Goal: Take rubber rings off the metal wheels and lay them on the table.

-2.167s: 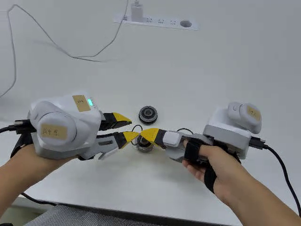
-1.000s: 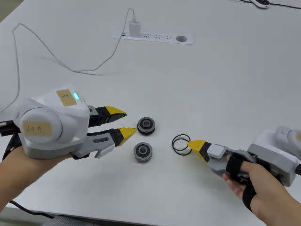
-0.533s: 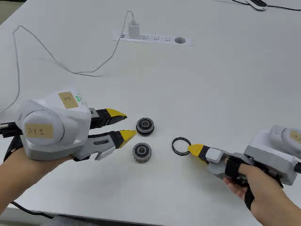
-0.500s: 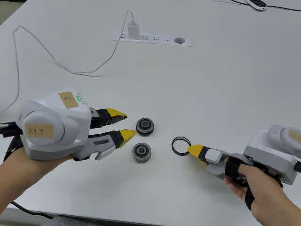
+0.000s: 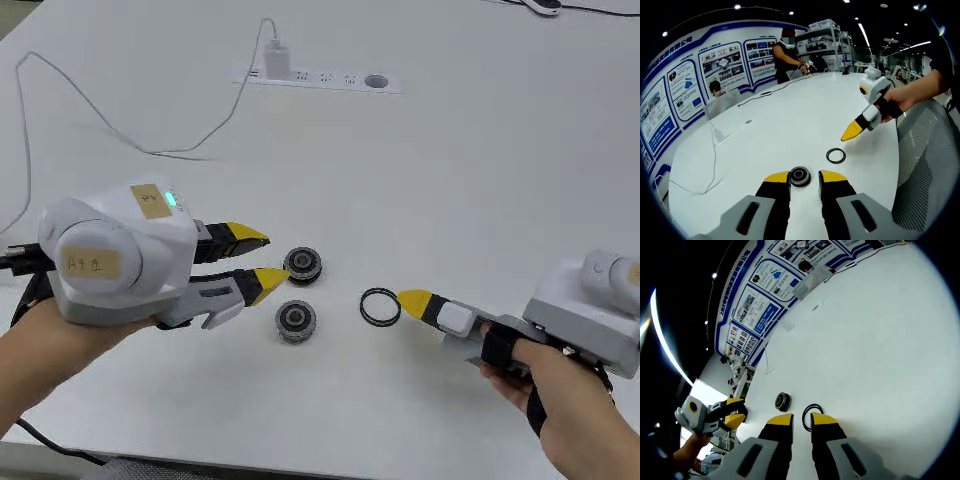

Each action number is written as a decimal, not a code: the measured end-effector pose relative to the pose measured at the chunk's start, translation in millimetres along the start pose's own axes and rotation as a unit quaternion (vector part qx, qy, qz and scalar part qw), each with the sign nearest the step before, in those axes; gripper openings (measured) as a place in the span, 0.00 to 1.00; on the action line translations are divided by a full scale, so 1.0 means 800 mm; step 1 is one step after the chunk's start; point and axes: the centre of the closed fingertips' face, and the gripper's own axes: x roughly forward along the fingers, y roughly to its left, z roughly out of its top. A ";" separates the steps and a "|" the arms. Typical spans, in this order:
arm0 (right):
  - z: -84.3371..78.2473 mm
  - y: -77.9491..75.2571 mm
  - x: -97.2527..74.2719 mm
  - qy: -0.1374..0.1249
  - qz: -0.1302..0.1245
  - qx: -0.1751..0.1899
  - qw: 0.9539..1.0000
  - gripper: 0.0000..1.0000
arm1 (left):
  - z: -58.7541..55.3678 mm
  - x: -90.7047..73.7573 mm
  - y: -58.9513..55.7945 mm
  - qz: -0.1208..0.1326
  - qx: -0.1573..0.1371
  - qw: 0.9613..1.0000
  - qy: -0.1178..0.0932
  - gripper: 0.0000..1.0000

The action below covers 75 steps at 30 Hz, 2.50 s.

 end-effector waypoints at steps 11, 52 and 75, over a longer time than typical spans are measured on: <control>0.001 0.047 0.020 0.011 0.079 -0.031 0.996 0.25 | -0.012 0.028 0.022 -0.013 -0.014 1.000 0.010 0.22; -0.007 0.067 0.067 0.046 0.112 -0.056 0.991 0.46 | -0.041 0.088 0.012 -0.080 -0.026 0.996 0.033 0.19; -0.008 0.076 0.072 0.040 0.122 -0.033 0.991 0.45 | -0.044 0.088 0.012 -0.087 -0.014 0.995 0.034 0.14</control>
